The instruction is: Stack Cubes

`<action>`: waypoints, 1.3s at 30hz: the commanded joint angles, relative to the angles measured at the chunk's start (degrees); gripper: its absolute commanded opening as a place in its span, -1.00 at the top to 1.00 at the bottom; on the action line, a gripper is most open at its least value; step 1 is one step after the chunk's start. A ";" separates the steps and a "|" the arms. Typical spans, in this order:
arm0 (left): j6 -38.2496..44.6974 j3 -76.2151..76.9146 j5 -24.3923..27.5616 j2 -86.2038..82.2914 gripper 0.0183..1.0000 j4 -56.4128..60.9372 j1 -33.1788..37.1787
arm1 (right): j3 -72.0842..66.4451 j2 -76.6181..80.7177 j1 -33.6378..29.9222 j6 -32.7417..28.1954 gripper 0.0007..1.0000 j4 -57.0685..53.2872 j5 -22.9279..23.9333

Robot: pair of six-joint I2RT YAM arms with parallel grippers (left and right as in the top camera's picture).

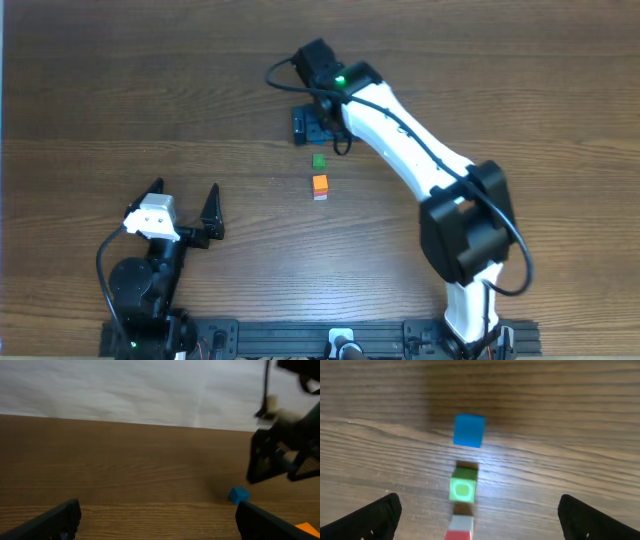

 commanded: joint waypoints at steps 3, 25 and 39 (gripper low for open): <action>0.83 -0.42 0.55 -0.35 -1.00 0.20 -0.22 | 2.47 5.29 0.83 2.67 -0.98 0.04 -1.05; 0.83 -0.42 0.55 -0.35 -1.00 0.20 -0.22 | 1.68 9.55 2.16 6.40 -0.78 -1.01 -3.02; 0.83 -0.42 0.55 -0.35 -1.00 0.20 -0.22 | 1.68 10.58 1.81 6.86 -0.23 -1.01 -3.04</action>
